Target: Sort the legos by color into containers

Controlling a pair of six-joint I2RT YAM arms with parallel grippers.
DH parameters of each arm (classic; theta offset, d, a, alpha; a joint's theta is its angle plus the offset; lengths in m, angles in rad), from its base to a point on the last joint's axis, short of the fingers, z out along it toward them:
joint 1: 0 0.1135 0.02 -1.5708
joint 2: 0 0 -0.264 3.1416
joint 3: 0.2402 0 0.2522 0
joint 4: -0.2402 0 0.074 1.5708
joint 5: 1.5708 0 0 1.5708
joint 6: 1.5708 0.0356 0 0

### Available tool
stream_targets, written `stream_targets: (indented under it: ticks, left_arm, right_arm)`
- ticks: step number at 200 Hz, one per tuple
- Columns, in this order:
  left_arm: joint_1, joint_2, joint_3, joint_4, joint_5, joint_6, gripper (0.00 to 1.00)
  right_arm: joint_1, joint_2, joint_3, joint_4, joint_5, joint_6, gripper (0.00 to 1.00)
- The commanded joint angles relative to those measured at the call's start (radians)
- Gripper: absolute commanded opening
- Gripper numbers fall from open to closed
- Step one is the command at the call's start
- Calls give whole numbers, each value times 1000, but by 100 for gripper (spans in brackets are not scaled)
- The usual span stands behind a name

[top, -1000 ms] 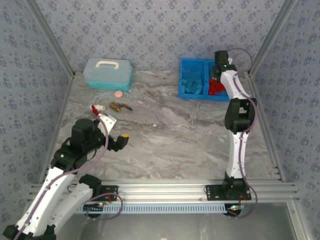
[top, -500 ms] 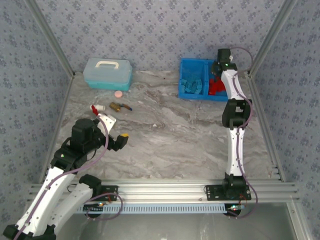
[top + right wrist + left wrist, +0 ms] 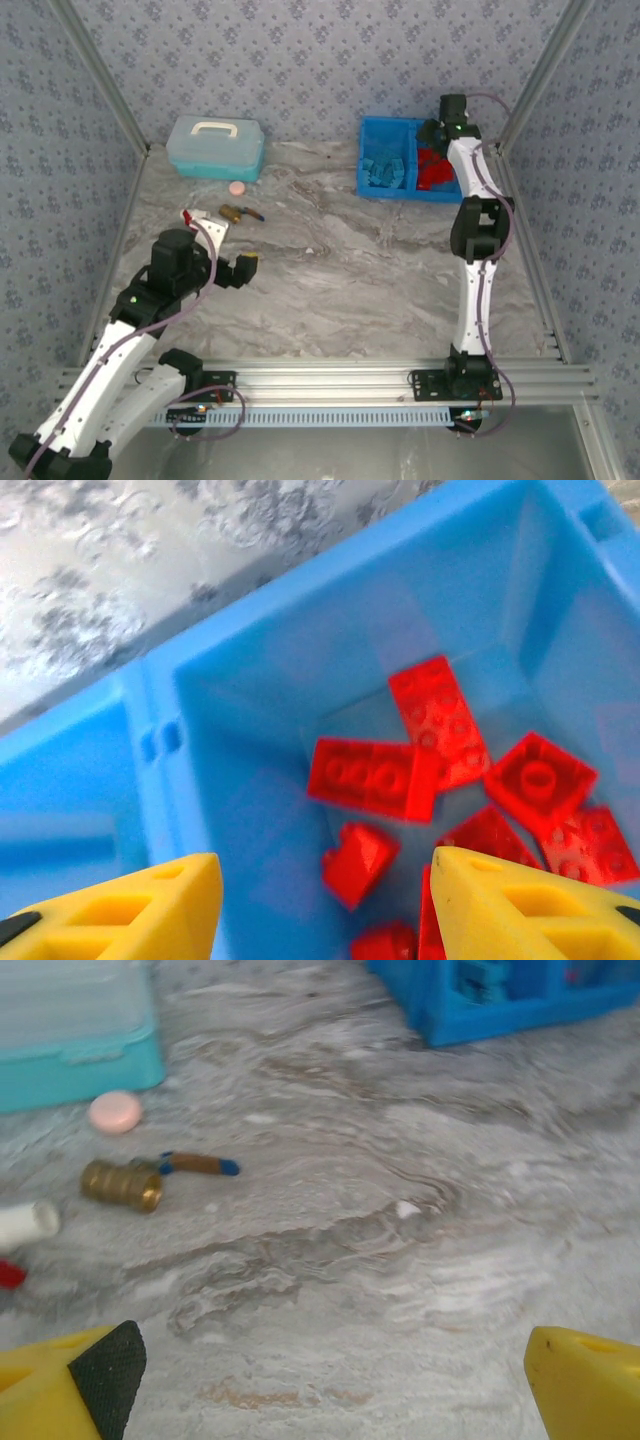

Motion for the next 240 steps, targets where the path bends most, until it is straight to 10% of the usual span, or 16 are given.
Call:
stream_targets:
  ticks: [1,61,104,181,240]
  left_arm:
    - [-4,11,18,67,-248,-212,99]
    - [21,30,-237,408,-599,-33,99]
    - [176,150,-345,646,-478,67,99]
    - [424,402,-443,1060,-217,71,99]
    - [443,637,-410,1269,-70,62,99]
  right_arm:
    - [24,-220,-225,112,-3,-51,61]
    - [59,-880,-1098,418,18,-201,79]
    - [58,-1218,-1556,564,266,-258,100]
    - [53,-895,-1727,1106,393,-479,100]
    - [-57,-845,-1856,1361,-22,-527,100]
